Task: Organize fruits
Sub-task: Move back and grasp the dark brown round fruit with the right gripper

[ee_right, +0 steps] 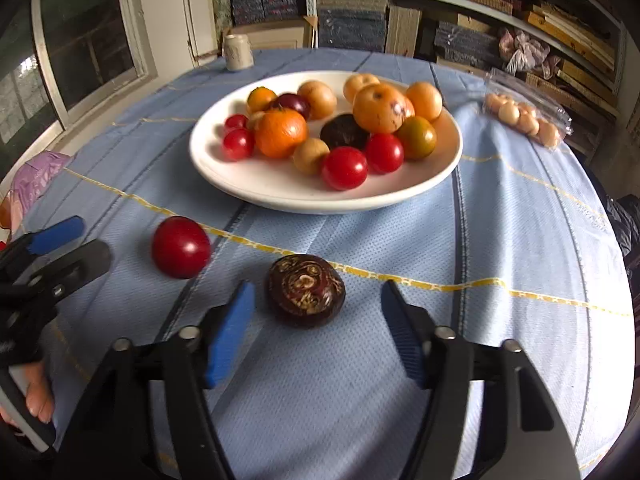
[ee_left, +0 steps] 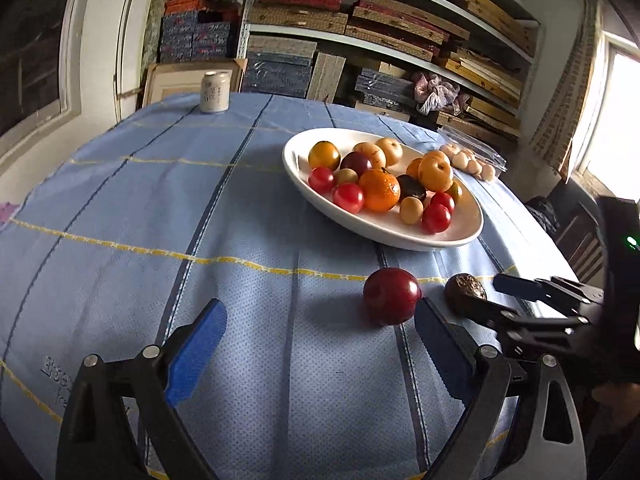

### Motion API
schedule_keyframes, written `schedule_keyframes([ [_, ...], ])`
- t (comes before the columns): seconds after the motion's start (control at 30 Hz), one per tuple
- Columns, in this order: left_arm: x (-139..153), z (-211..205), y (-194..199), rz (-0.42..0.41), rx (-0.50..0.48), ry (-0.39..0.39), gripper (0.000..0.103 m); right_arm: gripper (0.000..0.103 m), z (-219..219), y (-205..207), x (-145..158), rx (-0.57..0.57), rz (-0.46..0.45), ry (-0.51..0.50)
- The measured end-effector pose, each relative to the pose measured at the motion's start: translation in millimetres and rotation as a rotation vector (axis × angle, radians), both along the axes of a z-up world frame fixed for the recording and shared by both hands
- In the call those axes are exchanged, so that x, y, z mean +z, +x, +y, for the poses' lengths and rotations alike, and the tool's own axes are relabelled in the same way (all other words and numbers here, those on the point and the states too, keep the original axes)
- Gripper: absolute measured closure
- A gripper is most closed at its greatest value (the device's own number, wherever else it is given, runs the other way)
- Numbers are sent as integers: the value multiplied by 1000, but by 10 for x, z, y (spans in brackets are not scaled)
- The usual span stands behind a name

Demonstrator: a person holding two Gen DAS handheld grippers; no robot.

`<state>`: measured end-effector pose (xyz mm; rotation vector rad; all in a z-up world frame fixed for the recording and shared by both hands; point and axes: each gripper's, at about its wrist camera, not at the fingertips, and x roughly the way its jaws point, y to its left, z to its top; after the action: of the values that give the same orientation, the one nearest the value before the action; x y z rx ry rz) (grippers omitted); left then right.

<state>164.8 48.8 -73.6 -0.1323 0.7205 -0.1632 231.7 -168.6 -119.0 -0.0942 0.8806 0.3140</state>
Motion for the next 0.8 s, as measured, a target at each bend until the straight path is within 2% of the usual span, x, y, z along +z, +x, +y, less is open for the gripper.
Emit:
schedule_keyframes([
  [0.23, -18, -19, 43, 11, -5, -1, 8, 48, 50, 97, -67, -1, 10, -15],
  [0.3, -32, -12, 56, 21, -4, -4, 8, 60, 63, 108, -59, 10, 3, -16],
  [0.57, -61, -1, 74, 37, -1, -5, 8, 61, 81, -25, -23, 26, -46, -18],
  [0.8, -71, -35, 71, 39, -5, 12, 8, 61, -123, -267, 89, 5, -68, 84],
])
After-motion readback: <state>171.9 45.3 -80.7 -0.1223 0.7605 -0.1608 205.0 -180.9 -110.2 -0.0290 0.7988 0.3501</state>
